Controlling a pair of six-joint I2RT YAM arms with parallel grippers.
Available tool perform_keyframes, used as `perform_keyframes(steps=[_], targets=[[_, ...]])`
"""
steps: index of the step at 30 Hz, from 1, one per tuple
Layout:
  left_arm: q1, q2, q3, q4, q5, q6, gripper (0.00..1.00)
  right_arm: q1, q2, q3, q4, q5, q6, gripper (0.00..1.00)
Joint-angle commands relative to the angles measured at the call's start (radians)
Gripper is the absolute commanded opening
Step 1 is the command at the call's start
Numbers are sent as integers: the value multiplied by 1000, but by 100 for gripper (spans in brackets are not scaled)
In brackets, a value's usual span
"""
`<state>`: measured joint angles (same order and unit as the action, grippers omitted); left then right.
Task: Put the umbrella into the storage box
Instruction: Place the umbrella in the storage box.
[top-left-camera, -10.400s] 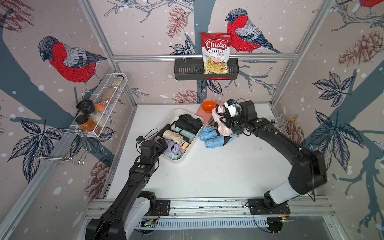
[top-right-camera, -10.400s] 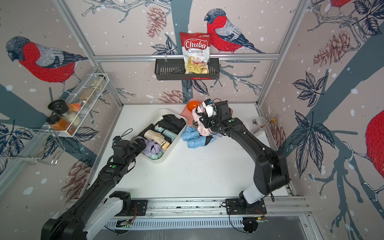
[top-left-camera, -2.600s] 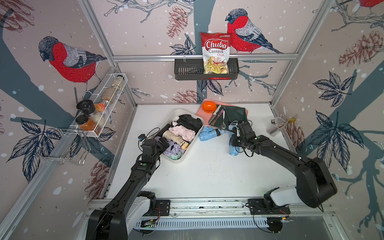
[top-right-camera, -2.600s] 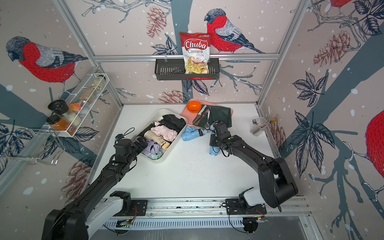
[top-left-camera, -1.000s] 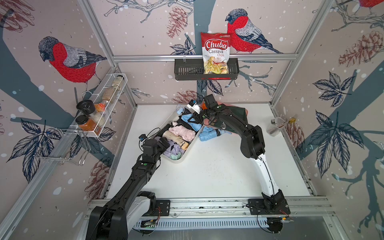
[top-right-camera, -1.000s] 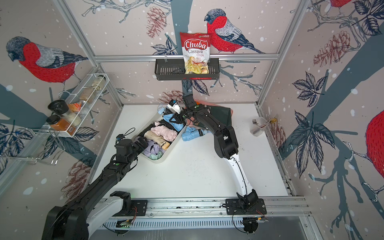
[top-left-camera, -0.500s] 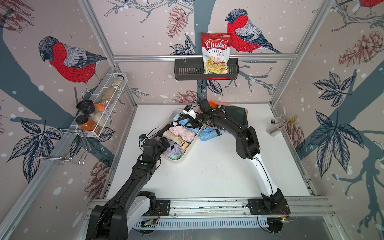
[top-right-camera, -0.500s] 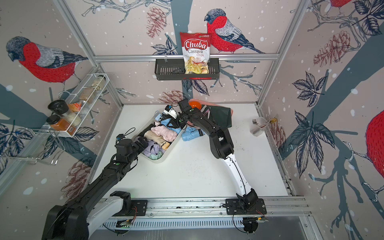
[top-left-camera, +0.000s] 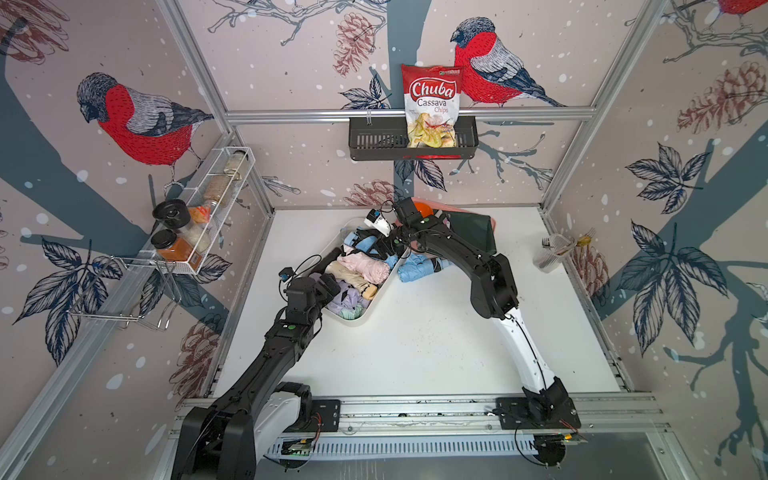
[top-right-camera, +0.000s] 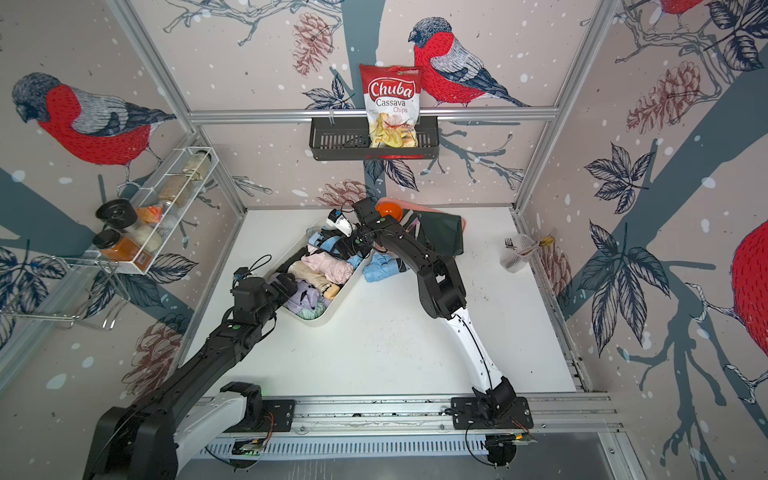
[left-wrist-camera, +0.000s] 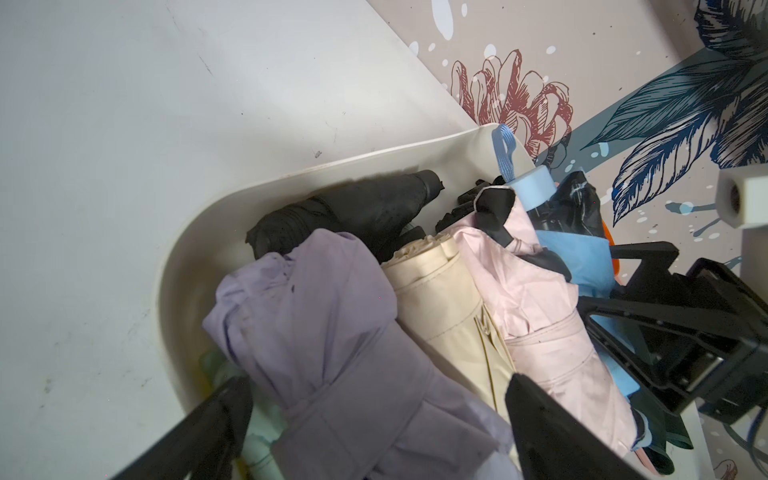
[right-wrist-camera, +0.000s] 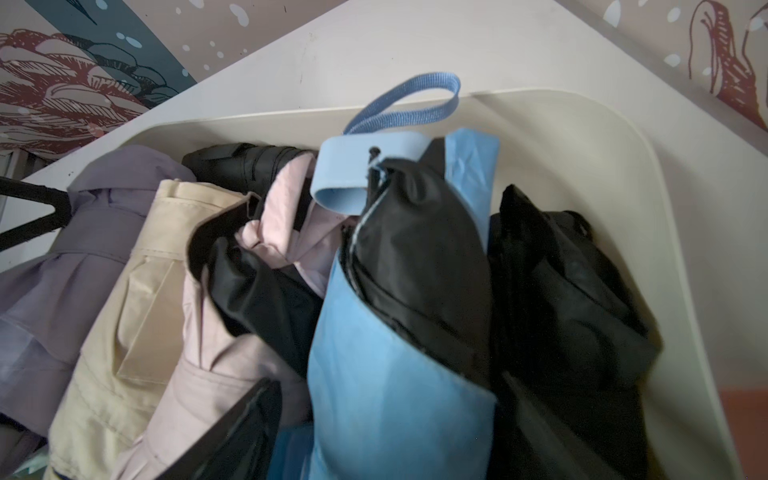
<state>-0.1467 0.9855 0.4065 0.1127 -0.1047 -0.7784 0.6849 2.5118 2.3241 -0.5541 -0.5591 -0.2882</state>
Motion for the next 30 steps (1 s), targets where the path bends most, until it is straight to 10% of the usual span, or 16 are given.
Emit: perform_keyframes(steps=[1,13,30], targets=[[-1,1,4,4,7,2,99,6,-30,8,7,-15,32,86],[-1,-4,11,-5,3,8,99,-17,-102,-16,99,75,192,80],[-2,-45,9,-31,-16,18,99,-214,-354,-499,259,134,424,72]])
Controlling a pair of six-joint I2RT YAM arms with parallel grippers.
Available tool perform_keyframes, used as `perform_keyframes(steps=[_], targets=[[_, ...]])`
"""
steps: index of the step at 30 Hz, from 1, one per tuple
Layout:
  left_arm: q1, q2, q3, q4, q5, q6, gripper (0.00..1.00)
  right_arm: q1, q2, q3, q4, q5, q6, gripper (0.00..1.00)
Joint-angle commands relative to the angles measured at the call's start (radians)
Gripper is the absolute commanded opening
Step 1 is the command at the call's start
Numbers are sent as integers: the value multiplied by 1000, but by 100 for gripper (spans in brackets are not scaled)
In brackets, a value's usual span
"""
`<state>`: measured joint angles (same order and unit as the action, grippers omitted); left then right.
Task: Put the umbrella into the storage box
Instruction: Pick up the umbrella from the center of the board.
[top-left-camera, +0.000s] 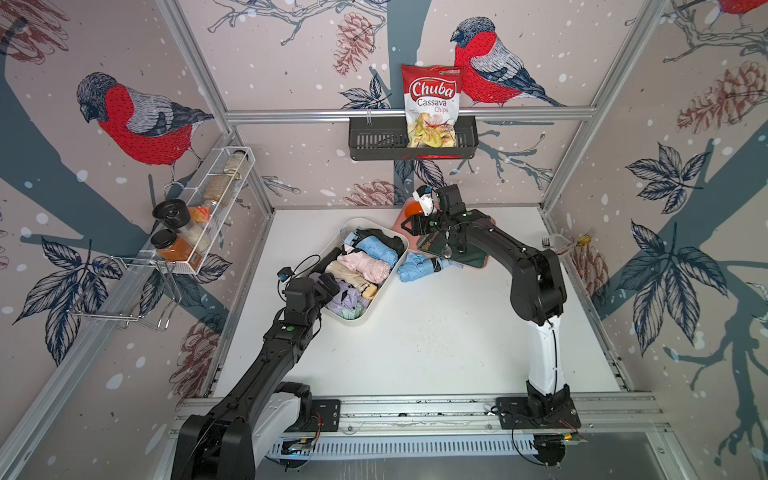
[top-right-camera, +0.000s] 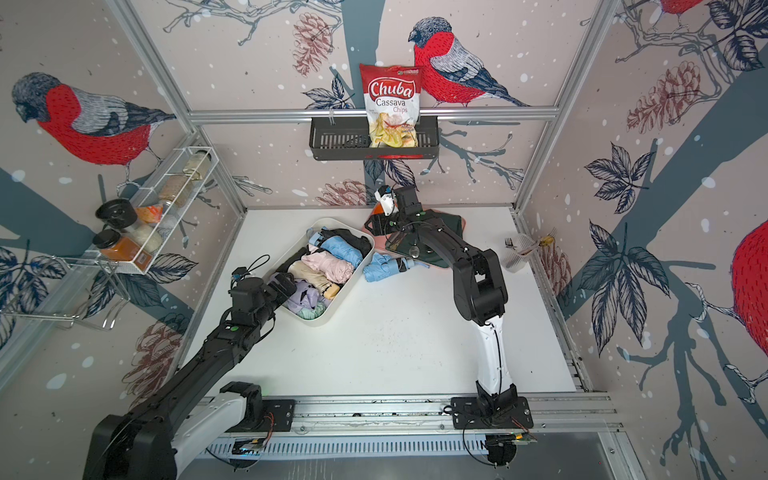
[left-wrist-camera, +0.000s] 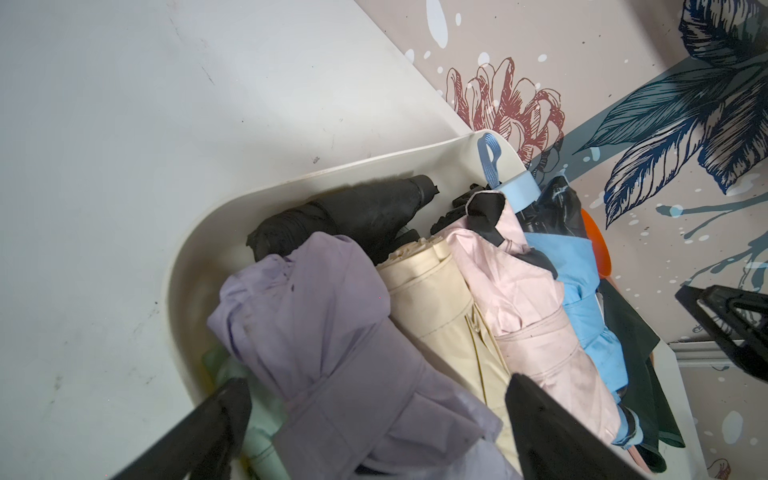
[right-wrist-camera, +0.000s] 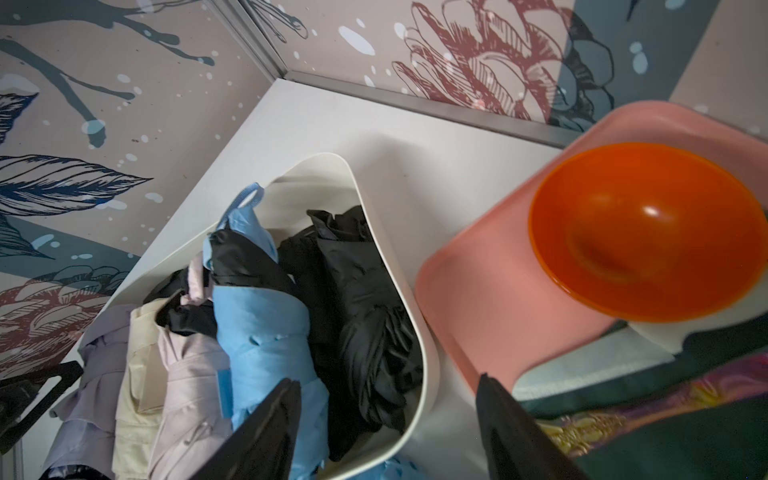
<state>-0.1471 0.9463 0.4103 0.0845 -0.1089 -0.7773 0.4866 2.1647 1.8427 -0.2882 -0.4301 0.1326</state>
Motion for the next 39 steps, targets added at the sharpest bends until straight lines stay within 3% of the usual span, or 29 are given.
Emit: perform_keyframes(steps=[1,10,23,39], targets=[[0,-7,3,-5,-14,16,99,-21,-2,-24,-26,10,-10,72],[-1,-6,2,-6,-10,15,99,-46,26,-107,-100,48,-58,72],[-1,-11,2,-8,-13,16,99,-51,-123,-377,7,-48,-72,80],[-1,-11,5,-3,-10,22,99,-16,-135,-404,-105,16,-112,88]])
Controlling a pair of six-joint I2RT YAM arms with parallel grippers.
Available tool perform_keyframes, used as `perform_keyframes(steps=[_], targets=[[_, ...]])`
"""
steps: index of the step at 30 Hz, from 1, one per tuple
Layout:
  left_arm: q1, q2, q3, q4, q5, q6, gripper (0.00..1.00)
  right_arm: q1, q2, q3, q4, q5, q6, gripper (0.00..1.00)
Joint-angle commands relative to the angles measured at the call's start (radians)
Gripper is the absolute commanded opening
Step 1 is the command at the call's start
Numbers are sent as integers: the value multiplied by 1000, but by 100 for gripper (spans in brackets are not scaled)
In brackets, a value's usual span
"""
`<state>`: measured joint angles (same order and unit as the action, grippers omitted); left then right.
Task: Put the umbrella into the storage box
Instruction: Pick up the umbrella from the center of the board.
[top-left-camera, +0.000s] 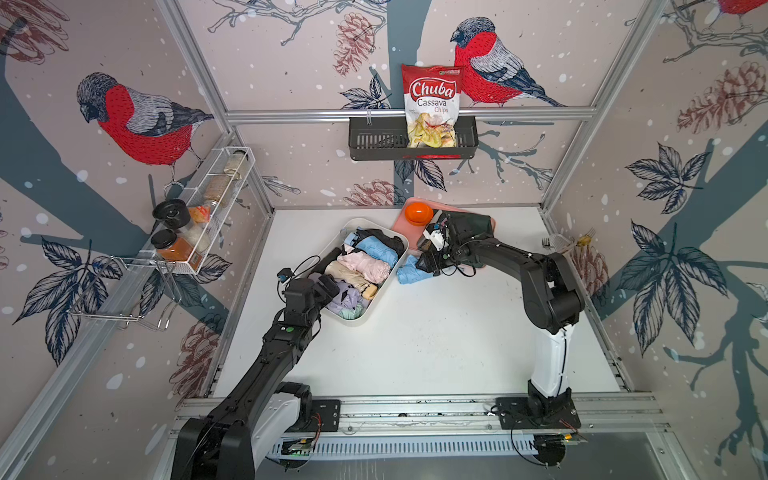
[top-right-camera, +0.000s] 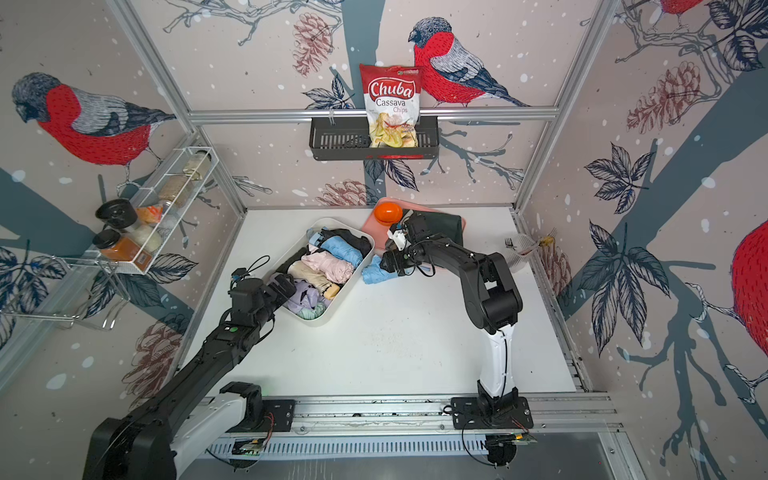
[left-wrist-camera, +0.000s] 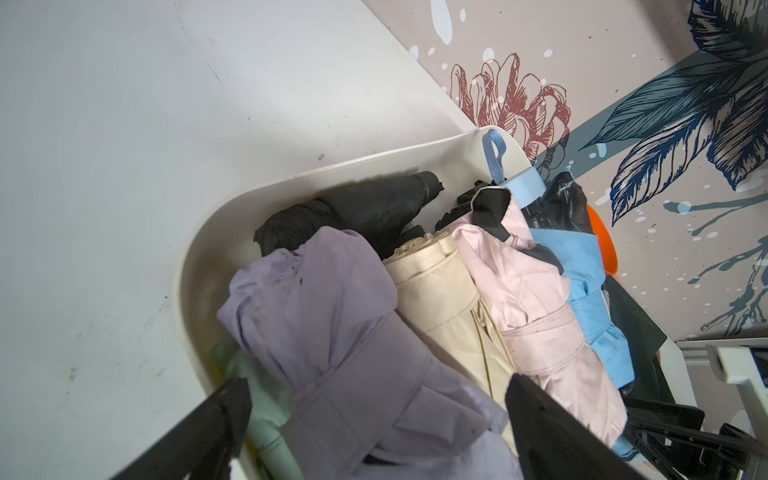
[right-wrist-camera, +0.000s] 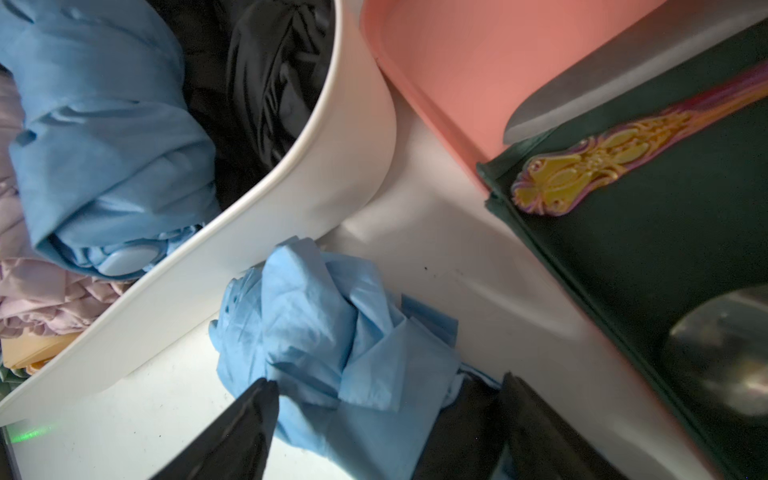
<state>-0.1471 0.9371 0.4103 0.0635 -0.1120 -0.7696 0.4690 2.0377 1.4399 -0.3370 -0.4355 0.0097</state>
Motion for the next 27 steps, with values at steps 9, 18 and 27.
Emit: perform_keyframes(steps=[9,18,27], targets=[[0,1,2,19,-8,15,99,42,-62,-73,-79,48,213,89],[-1,2,5,25,-8,18,99,148,-147,-118,-141,205,235,90],[-1,-1,6,24,-8,21,99,240,-130,-69,-172,478,66,100]])
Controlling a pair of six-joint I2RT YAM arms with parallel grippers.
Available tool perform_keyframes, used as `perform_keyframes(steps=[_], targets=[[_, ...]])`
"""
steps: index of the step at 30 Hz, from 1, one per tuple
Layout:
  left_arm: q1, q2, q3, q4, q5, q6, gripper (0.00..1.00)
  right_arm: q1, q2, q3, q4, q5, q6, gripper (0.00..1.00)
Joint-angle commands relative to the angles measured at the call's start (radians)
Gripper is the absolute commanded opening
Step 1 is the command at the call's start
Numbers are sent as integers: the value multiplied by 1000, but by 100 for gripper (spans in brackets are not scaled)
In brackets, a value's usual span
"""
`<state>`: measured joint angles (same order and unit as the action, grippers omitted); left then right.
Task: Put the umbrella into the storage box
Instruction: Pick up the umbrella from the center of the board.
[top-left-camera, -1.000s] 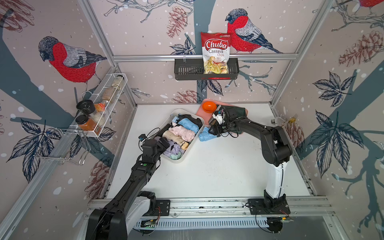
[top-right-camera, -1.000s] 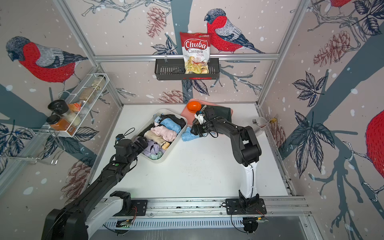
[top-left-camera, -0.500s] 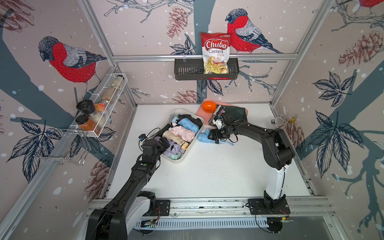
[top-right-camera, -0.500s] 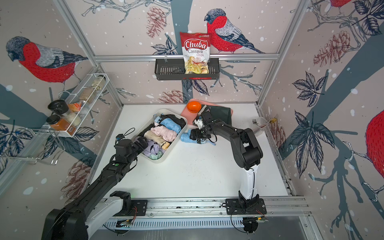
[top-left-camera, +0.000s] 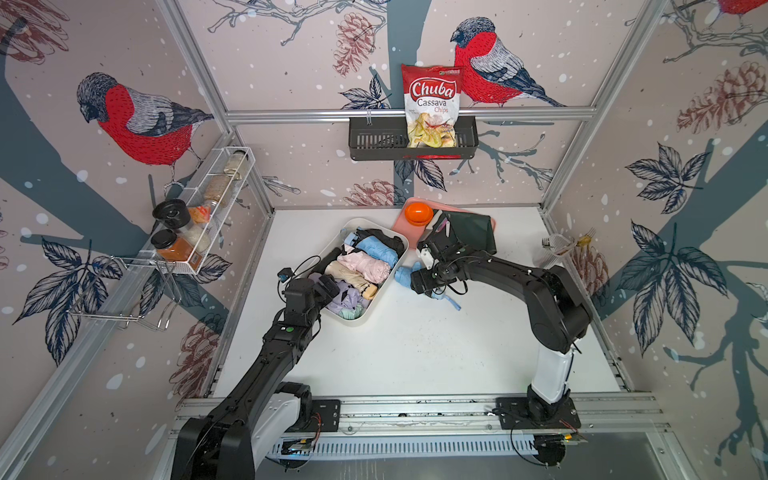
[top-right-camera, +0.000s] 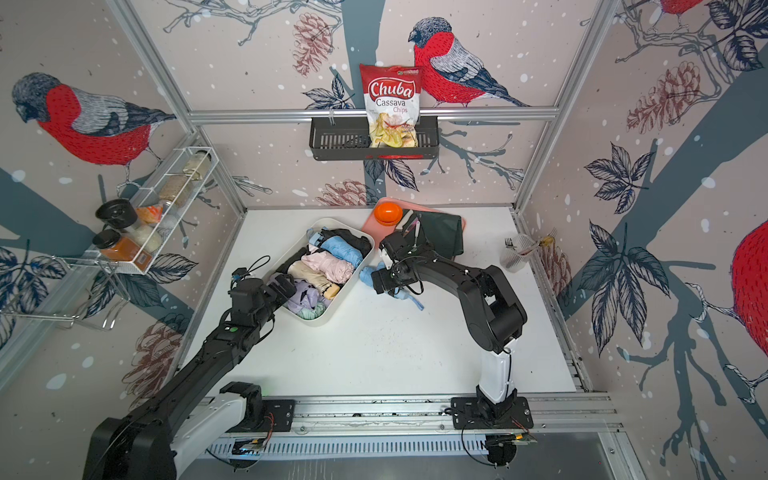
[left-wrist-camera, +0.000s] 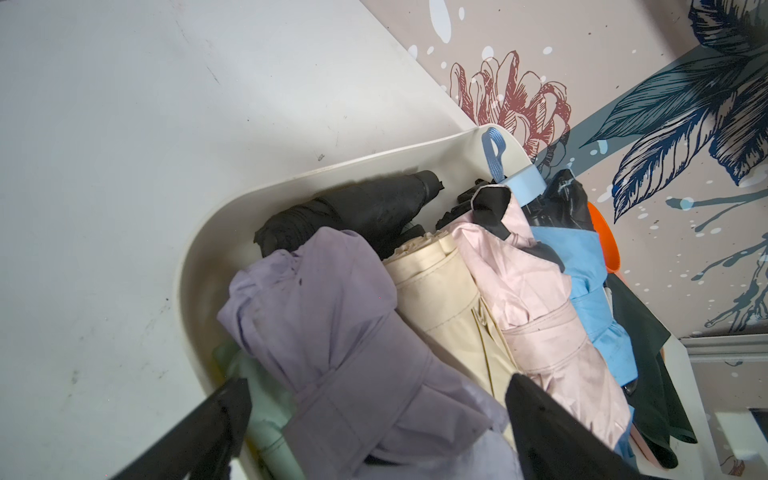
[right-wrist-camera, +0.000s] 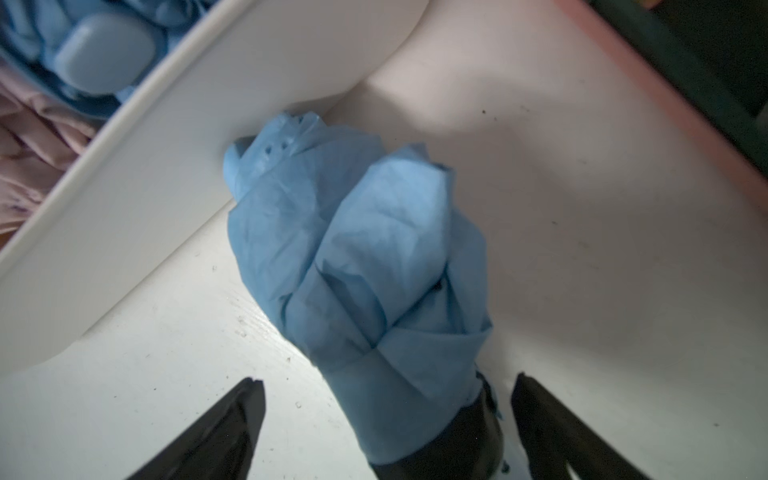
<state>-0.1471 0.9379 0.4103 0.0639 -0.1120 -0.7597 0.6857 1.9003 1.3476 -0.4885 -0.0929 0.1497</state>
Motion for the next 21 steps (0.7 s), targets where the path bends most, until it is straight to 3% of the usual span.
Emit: perform_keyframes(steps=[1,8,21], targets=[[0,-2,6,24,-9,11,99,38,13,30,-20,154,-94,100],[-1,1,4,25,-8,11,99,47,55,84,-28,130,-163,99],[0,3,2,29,-9,6,99,64,123,147,-39,81,-211,83]])
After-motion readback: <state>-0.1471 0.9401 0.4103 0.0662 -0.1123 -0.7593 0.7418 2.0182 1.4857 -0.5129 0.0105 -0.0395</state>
